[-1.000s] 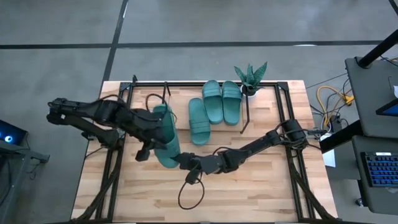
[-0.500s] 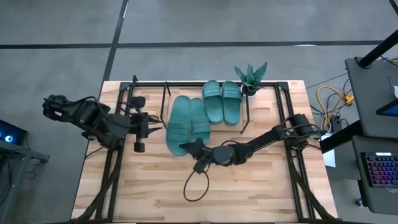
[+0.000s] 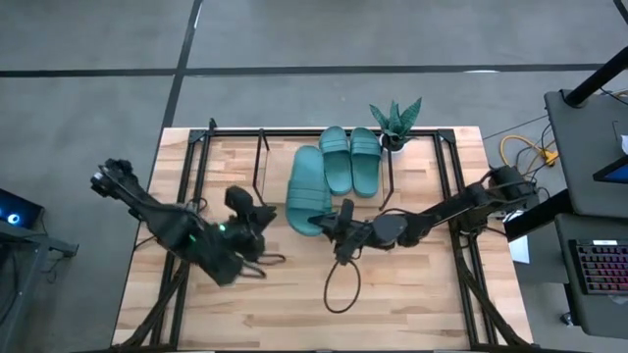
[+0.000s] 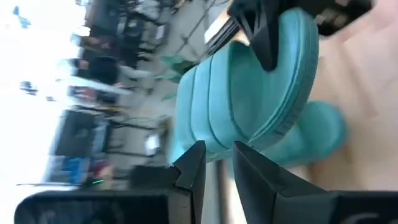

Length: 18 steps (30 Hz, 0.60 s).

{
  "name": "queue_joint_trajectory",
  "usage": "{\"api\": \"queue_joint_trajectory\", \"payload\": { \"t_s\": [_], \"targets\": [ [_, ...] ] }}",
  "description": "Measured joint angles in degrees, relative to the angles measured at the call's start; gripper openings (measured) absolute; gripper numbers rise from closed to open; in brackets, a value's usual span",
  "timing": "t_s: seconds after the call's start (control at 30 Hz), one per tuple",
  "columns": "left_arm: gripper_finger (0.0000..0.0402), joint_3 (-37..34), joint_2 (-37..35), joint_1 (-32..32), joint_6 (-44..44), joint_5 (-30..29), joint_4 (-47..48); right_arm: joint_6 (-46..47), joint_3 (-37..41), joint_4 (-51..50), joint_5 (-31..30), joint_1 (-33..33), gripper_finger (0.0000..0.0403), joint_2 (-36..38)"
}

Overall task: Pick and place slides into the shelf
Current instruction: Put the green slipper on the shelf

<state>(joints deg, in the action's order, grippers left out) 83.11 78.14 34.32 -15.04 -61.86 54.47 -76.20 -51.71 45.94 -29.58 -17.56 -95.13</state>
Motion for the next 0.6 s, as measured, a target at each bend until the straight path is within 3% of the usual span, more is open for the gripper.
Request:
{"api": "queue_joint_trajectory", "payload": {
  "t_s": [0.13, 0.6],
  "targets": [
    [0.0065, 0.00, 5.01, 1.09, -0.75, -4.34, 0.03, 0.32, 1.99, -0.67, 0.64, 0.00, 0.0041, 2.06],
    [0.0065, -0.02, 10.91, 2.82, 3.80, -3.72, -0.51, 1.89, 3.48, -0.67, 3.12, 2.32, 0.0041, 3.82]
  ]
}}
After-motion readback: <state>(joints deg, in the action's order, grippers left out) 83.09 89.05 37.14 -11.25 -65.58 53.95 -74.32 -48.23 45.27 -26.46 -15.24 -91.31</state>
